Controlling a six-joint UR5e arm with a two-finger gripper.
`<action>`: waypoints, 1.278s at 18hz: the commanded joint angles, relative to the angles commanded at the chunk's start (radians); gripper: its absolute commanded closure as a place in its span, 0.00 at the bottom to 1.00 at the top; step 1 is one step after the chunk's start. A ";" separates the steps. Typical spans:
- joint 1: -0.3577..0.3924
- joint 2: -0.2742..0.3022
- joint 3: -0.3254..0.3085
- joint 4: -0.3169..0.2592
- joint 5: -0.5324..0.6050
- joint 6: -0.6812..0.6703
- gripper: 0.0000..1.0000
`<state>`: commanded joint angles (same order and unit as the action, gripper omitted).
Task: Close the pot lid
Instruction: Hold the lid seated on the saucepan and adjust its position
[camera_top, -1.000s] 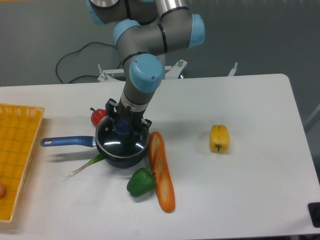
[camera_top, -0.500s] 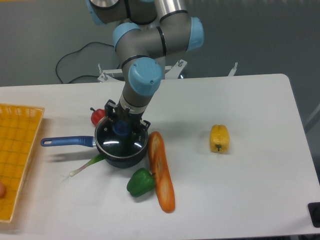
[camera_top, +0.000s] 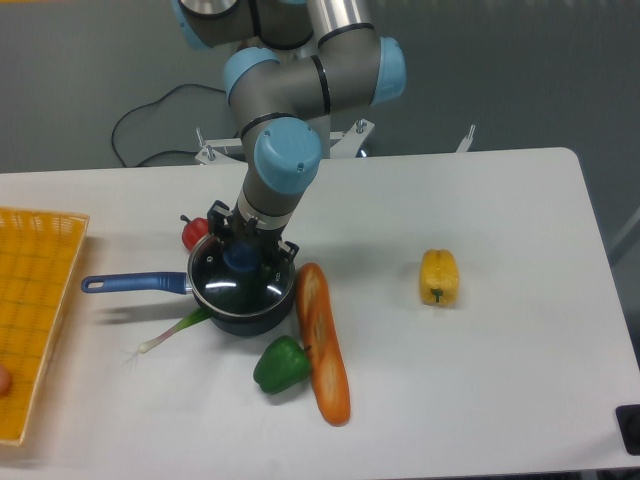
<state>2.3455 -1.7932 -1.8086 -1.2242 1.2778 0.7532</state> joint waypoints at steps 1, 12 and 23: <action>-0.002 -0.005 0.000 0.005 0.000 -0.002 0.51; -0.006 -0.006 0.002 0.009 0.002 -0.006 0.49; -0.008 -0.012 0.002 0.009 0.005 -0.005 0.48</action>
<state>2.3378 -1.8055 -1.8070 -1.2149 1.2824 0.7486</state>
